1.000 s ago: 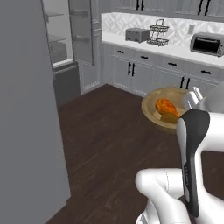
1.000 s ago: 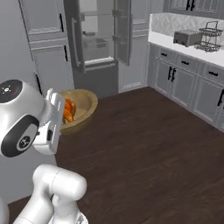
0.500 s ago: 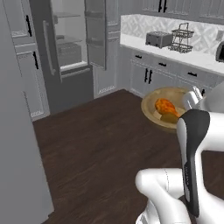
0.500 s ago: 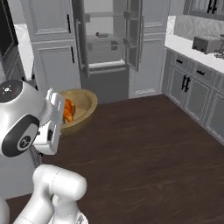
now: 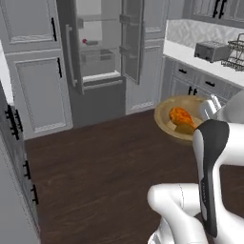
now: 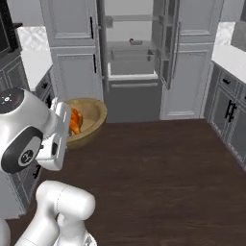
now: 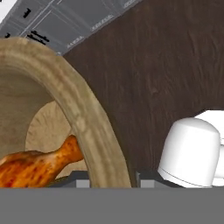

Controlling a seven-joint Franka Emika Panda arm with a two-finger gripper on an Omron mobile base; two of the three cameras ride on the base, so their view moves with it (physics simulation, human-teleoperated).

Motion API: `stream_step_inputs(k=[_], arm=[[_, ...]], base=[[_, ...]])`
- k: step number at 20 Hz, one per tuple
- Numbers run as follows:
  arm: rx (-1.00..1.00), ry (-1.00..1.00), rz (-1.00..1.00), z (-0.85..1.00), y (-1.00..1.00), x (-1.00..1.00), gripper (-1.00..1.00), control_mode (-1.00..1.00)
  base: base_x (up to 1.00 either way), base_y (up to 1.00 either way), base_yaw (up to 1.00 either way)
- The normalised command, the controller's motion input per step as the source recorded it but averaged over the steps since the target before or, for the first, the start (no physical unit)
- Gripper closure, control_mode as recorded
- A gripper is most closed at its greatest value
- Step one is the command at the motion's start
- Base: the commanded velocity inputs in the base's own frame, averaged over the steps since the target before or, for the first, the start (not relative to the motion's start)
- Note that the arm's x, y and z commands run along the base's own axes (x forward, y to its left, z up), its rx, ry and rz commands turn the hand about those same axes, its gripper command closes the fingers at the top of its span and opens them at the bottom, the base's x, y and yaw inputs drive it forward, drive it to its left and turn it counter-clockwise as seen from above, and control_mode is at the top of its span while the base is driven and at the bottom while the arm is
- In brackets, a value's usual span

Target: Pick the chicken drumstick and avocado from their plates and place them in the bowl. Then put the bowl in the fridge.

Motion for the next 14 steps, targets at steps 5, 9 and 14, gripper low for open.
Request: stream_step_inputs(k=[5,9,14], arm=[[0.0,0.0,0.0,0.0,0.0,0.0,1.0,1.0],[0.0,0.0,0.0,0.0,0.0,0.0,1.0,1.0],[0.0,0.0,0.0,0.0,0.0,0.0,1.0,1.0]], base=[[0.95,-0.9,0.53],[0.95,-1.0,0.42],[1.0,-1.0,0.32]])
